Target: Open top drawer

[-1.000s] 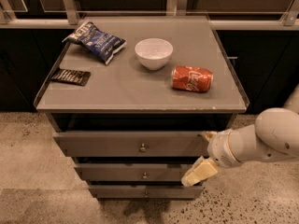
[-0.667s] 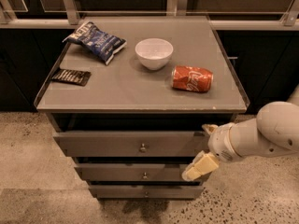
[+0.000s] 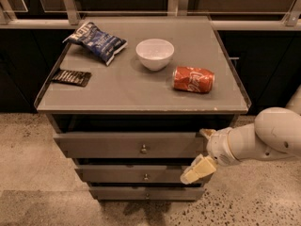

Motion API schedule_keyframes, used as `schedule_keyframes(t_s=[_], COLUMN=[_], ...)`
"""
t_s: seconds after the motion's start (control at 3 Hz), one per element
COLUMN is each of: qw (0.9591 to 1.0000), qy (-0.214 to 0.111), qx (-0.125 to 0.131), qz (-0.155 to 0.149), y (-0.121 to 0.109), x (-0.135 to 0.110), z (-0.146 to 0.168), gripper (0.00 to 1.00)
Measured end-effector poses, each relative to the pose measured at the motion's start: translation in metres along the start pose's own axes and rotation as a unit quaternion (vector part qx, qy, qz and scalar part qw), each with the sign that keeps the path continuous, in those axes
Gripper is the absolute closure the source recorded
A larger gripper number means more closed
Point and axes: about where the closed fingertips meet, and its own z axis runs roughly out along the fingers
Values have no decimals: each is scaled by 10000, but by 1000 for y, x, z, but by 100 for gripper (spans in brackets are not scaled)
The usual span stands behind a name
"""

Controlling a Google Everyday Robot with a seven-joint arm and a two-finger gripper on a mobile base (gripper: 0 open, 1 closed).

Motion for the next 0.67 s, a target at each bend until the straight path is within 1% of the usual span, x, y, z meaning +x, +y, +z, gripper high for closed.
schedule_keyframes(t_s=[0.33,0.67], qw=[9995,9995], qy=[-286,-286], qx=[-79,-79], qz=[78,78], y=[-3,-3], x=[-2,-2], z=[15,14], gripper=[0,0])
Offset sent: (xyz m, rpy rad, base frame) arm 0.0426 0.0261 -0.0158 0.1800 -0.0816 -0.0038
